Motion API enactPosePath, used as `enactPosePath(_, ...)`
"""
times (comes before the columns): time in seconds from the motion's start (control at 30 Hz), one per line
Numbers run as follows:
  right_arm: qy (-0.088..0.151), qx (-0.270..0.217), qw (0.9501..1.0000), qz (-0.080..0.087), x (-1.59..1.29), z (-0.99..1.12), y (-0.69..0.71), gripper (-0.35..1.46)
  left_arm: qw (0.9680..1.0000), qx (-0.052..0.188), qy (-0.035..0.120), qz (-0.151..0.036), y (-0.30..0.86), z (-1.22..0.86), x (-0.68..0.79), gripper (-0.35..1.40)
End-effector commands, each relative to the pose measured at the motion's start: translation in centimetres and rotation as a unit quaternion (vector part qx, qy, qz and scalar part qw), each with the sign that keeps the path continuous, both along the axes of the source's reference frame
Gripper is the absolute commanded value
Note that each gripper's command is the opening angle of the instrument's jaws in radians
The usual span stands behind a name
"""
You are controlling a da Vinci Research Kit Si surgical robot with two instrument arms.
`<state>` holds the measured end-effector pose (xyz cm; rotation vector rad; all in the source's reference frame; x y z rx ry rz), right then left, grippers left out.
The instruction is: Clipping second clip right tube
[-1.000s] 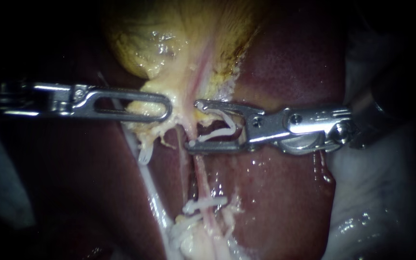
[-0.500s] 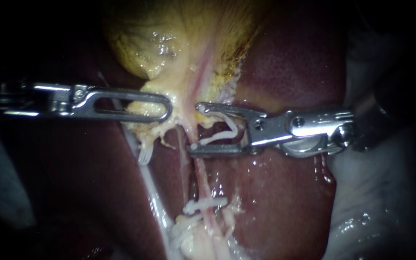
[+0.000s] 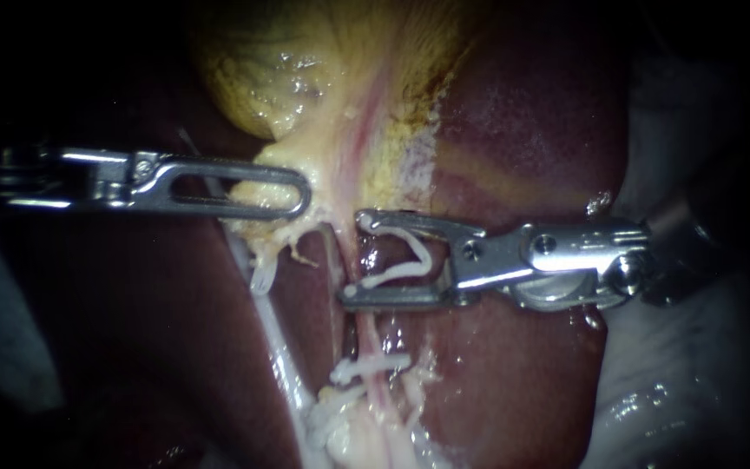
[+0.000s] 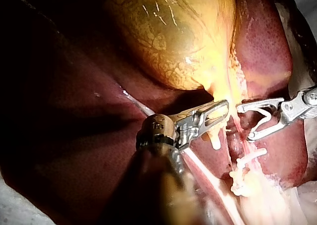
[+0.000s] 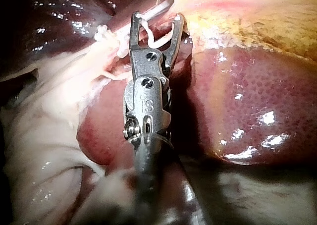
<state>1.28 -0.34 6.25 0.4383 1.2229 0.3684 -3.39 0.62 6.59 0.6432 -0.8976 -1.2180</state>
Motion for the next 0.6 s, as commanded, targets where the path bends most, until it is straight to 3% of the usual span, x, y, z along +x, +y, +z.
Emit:
enactPosePath(0.03,0.000,0.002,1.0000,0.001,0.00,0.01,-0.01,0.48,1.0000,0.000,0.000,0.000,0.00,0.00,0.00,-0.35)
enactPosePath(0.6,0.001,0.057,0.9983,-0.014,0.06,0.11,-0.24,0.46,1.0000,0.000,0.000,0.000,0.00,0.00,0.00,-0.35)
